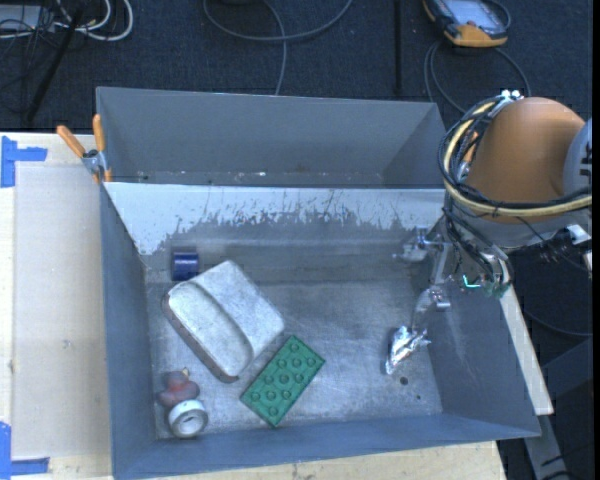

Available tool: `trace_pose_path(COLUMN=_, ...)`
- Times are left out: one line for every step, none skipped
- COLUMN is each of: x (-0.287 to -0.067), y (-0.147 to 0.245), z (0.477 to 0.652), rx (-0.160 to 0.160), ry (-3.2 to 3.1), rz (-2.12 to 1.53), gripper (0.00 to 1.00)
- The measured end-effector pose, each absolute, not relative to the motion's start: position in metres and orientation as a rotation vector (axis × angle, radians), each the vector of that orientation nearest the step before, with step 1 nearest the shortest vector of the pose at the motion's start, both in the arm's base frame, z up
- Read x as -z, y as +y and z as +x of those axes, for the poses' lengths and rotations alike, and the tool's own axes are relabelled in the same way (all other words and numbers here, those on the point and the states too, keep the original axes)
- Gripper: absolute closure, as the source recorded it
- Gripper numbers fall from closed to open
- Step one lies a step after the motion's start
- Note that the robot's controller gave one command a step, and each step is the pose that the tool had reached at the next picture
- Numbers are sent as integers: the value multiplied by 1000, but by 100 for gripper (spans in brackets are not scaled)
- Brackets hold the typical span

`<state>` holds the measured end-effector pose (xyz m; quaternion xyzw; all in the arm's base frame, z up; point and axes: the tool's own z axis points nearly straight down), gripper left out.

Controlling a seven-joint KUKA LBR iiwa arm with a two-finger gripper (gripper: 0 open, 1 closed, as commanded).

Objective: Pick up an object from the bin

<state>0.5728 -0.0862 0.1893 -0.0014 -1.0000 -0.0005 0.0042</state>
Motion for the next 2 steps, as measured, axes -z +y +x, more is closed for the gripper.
trace_pose_path(x=-72, y=-115, z=497, rx=3, ry=-3132, rz=-226, gripper=0)
trace_pose_path(x=-103, y=-153, z=527, rx=0, ry=-3110, rz=-460, gripper=0)
